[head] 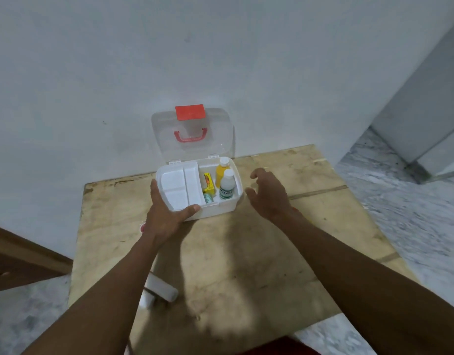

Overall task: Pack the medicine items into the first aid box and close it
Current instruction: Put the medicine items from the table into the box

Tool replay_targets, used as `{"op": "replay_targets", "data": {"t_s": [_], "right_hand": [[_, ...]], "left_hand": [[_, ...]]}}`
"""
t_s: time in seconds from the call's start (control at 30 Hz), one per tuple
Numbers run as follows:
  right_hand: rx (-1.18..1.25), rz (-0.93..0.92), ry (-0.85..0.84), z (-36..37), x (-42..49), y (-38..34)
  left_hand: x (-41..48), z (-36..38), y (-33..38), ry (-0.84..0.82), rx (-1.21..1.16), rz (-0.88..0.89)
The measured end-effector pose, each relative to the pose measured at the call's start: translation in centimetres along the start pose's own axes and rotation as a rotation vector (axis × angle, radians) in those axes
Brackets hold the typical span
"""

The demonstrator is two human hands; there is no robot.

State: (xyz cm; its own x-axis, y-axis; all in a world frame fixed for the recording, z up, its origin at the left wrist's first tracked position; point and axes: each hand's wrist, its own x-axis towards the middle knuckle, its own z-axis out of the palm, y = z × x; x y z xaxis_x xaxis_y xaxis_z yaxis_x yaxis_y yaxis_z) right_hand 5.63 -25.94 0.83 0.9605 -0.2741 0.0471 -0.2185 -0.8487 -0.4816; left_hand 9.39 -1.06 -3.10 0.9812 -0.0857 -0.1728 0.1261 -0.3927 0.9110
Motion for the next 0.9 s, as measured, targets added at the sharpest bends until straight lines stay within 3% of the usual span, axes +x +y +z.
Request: {"op": "replay_targets", "data": {"t_s": [0.27, 0.63, 0.73, 0.9], "right_hand": [[-0.320, 0.152, -0.238, -3.2, -2.2, 6.7], [-0.411, 0.043, -0.338, -3.1, -2.4, 10.6], [-0.367, 0.047, -0.343, -3.2, -2.3, 10.6], [-0.081, 0.132, -0.311, -3.4, -1.9, 8.5]], "left_hand": [[-0.1, -0.1, 0.1, -0.005, -0.027, -0.017], [-0.5, 0.6, 1.2, 0.010, -0.075, 0.001], [-0.4, 0.6, 1.0, -0.003, -0.091, -0.004], [-0.5, 0.4, 1.0, -0.017, -0.108, -0.023]]}}
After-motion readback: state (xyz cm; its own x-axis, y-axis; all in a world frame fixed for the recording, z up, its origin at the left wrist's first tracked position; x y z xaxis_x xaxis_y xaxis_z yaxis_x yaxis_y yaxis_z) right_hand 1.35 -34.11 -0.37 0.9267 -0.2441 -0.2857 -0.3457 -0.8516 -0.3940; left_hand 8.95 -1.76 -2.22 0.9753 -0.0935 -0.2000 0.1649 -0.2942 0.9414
